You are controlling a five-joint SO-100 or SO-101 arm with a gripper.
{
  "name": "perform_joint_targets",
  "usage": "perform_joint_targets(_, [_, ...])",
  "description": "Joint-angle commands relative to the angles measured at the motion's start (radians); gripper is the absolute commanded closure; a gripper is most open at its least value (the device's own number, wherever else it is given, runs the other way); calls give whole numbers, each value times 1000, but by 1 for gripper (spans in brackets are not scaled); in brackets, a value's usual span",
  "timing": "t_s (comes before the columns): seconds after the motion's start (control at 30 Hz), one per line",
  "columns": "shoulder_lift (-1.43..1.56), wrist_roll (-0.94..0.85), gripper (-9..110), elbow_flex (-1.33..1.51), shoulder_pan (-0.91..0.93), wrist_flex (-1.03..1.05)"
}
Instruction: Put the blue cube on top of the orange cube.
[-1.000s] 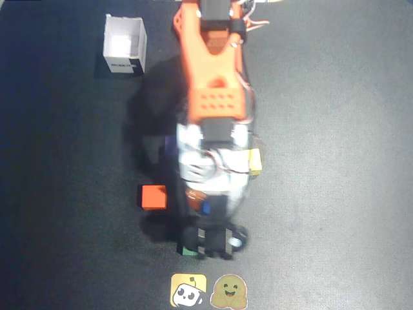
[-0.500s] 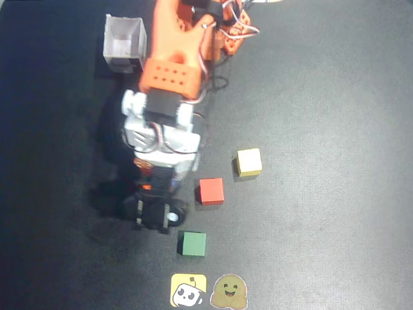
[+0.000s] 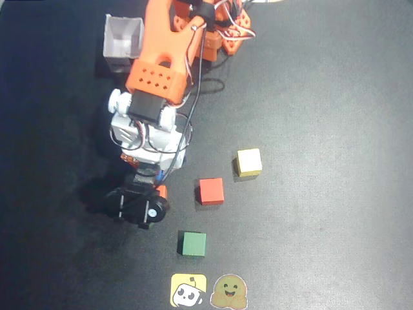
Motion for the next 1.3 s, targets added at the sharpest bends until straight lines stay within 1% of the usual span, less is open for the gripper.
perform_joint_targets(0.0, [61,-3,96,-2,-8,8])
perform_joint_targets(0.17, [86,-20,96,20,0,9])
perform_joint_targets(0.47, [94,41,96,28,-11,-167])
perform_joint_targets(0.7, [84,81,96,35,-26,-241])
perform_joint_targets(1.27, [18,87,96,57,-28,-291])
